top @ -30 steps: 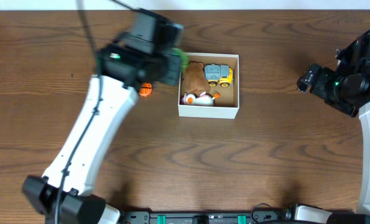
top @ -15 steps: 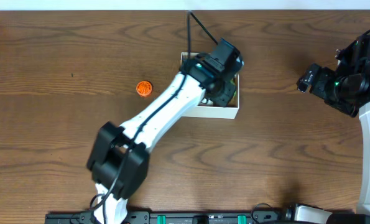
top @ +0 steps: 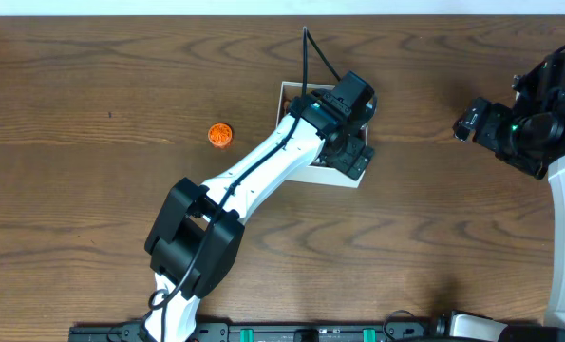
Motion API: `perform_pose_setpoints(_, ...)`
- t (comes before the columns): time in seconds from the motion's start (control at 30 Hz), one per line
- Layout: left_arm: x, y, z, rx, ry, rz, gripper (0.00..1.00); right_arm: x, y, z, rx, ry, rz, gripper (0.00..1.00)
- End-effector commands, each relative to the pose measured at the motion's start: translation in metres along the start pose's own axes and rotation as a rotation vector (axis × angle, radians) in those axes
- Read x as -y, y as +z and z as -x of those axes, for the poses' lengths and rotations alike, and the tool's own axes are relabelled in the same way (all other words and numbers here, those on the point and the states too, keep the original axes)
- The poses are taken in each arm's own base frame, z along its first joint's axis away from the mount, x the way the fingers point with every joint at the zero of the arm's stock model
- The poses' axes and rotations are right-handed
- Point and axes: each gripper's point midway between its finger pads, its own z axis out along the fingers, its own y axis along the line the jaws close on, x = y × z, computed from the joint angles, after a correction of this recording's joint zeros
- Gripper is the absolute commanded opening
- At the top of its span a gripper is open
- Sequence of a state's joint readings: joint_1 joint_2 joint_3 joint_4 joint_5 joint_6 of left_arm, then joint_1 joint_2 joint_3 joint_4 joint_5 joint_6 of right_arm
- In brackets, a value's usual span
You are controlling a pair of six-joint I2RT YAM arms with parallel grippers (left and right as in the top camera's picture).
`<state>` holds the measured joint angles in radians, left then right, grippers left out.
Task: Pack container
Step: 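Carry the green ball into the box's front right corner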
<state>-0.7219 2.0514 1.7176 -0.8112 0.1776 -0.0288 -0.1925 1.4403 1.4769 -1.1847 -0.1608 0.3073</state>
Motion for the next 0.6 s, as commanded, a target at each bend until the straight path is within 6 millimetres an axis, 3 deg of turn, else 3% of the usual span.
perform_pose_setpoints(0.0, 0.006, -0.041, 0.021, 0.085, 0.009, -0.011, 0.98, 0.002, 0.002, 0.000, -0.004, 0.013, -0.003, 0.99)
perform_pose_setpoints(0.1, -0.001, -0.075, 0.029, 0.138, -0.002, 0.013, 0.98, 0.002, 0.002, 0.000, -0.004, 0.013, -0.003, 0.99)
perform_pose_setpoints(0.2, -0.022, -0.113, 0.027, 0.175, -0.031, 0.094, 0.98, 0.002, 0.002, 0.000, -0.003, 0.013, -0.002, 0.99)
perform_pose_setpoints(0.37, -0.092, -0.170, -0.002, 0.180, -0.186, 0.301, 0.98, 0.002, 0.002, 0.000, -0.003, 0.013, -0.003, 0.99)
perform_pose_setpoints(0.47, -0.141, -0.183, -0.026, 0.129, -0.304, 0.360, 0.98, 0.002, 0.002, 0.000, -0.002, 0.013, -0.003, 0.99)
perform_pose_setpoints(0.57, -0.187, -0.171, -0.050, 0.057, -0.421, 0.379, 0.98, 0.002, 0.002, 0.000, -0.003, 0.013, -0.003, 0.99)
